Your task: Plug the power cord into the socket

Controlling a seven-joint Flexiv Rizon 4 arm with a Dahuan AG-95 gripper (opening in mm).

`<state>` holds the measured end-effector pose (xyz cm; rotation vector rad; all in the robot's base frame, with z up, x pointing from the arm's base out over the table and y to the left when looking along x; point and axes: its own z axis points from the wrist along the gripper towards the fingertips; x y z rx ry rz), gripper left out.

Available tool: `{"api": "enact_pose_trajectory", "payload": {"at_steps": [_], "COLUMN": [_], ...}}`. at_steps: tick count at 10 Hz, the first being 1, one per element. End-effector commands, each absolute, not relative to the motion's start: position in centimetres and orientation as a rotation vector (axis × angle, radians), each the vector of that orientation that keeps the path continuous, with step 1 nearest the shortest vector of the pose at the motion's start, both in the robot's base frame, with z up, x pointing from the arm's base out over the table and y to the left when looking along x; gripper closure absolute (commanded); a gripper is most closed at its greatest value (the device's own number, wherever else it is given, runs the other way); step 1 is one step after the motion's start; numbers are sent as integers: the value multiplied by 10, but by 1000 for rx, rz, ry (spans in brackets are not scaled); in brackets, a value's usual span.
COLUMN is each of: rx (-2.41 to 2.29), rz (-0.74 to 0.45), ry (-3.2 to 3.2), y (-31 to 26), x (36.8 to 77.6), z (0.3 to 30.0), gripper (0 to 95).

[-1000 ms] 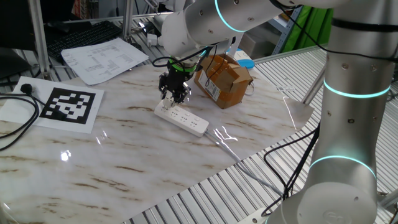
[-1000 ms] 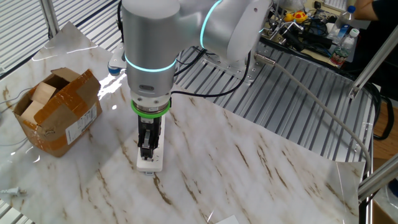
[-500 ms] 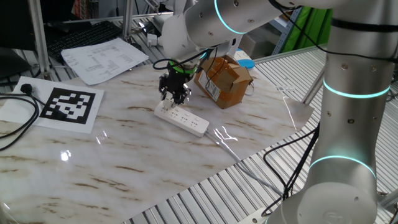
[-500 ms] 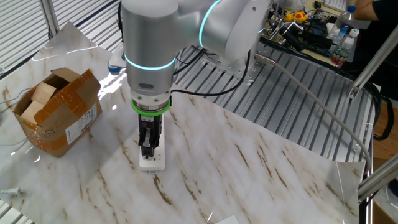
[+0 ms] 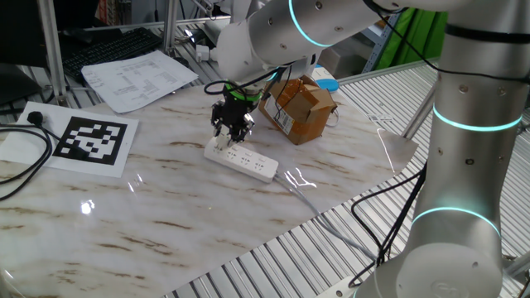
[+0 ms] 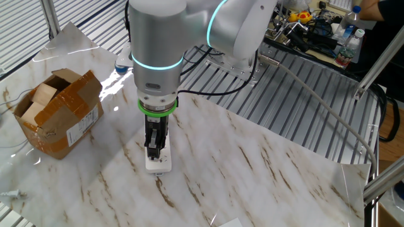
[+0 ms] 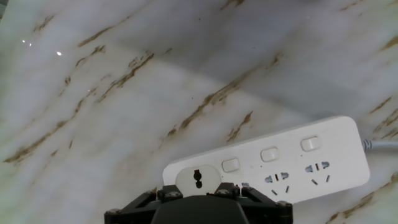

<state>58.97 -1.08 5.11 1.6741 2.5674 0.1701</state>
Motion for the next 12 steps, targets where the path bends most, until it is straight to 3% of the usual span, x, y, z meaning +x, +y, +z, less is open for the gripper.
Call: {"api": "enact_pose_trajectory", "payload": {"at_steps": [1, 12], "rx": [1675, 1731], "rz": [167, 215], "ry": [2563, 2563], "y": [-10, 0], "x": [590, 586], "z": [49, 51], "gripper": [950, 950]}}
